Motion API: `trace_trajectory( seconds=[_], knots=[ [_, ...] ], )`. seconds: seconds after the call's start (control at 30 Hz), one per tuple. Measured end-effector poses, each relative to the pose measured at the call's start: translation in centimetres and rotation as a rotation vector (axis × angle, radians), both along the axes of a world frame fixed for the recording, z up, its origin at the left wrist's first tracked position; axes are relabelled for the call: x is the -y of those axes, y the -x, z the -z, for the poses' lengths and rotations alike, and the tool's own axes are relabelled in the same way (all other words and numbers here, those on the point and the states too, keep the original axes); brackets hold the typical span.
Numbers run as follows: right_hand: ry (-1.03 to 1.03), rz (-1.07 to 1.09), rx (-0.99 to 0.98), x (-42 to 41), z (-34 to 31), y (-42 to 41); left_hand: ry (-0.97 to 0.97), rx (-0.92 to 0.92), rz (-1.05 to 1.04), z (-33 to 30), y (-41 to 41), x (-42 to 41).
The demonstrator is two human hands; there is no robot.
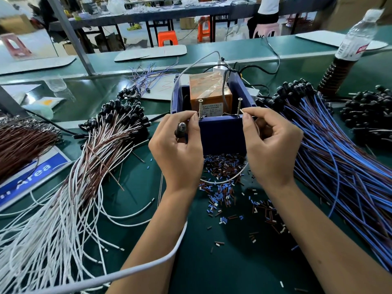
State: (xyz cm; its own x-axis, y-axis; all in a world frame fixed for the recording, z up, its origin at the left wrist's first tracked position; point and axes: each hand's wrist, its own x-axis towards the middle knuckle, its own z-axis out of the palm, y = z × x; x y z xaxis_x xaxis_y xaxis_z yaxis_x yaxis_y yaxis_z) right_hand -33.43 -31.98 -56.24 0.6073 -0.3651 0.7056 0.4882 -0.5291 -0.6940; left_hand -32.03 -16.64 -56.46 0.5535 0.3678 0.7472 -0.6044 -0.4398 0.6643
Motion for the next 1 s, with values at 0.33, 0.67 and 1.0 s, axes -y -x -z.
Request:
trace_trajectory(
  seconds=[0.33,0.67,1.0],
  knots=[
    [-0.010,-0.022,-0.002,0.05,-0.07,0.10,0.005,-0.004,0.031,0.05,0.04,-0.07],
    [-0.023,-0.044,0.005,0.07,-0.06,0.18,0.044,-0.011,0.065,0.10,0.05,-0.14],
    [-0.016,-0.049,0.001,0.25,-0.03,0.47,0.057,-0.039,0.096,0.27,0.25,-0.24]
  ],
)
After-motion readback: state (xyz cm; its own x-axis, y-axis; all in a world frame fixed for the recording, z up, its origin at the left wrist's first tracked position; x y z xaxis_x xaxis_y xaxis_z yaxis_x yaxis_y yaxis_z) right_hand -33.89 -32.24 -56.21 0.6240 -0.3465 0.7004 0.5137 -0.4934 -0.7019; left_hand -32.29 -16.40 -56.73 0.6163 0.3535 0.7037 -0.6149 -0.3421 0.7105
